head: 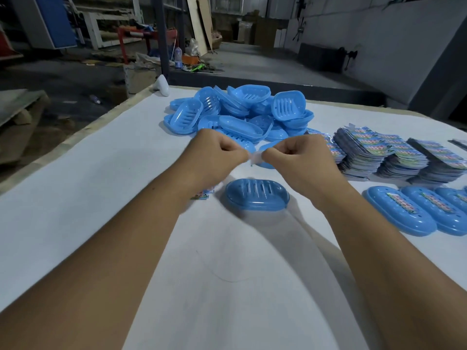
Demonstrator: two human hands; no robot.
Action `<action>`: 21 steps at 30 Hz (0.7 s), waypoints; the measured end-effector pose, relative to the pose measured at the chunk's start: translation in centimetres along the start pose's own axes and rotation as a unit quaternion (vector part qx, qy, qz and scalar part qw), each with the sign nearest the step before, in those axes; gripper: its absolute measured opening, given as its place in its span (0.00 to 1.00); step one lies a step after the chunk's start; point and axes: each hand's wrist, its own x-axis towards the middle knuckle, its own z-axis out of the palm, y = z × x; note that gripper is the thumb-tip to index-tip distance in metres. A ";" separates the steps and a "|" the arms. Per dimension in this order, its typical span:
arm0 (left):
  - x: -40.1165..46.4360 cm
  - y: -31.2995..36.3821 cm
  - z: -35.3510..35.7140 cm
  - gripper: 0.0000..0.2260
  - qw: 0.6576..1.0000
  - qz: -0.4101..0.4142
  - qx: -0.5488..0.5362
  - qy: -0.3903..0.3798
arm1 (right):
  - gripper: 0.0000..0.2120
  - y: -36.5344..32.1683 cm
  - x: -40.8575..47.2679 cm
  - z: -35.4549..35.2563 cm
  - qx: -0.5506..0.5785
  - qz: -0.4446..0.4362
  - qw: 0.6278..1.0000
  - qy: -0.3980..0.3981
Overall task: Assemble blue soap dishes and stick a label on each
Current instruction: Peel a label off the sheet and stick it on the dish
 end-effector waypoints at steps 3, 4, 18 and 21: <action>-0.6 0.6 0.6 0.18 0.999 0.013 -0.024 -0.031 | 0.11 -0.1 -0.1 0.1 -0.020 -0.019 1.000 0.000; -0.7 0.6 0.7 0.15 0.999 0.016 -0.029 -0.032 | 0.11 -0.1 -0.1 0.1 -0.027 -0.021 0.999 0.001; 0.0 -0.3 0.4 0.07 0.999 -0.013 -0.045 -0.003 | 0.10 0.4 0.1 0.1 -0.050 -0.083 0.993 -0.071; 0.3 -0.4 0.5 0.07 0.999 -0.019 -0.036 0.015 | 0.10 0.5 0.2 0.2 -0.065 -0.070 0.994 -0.051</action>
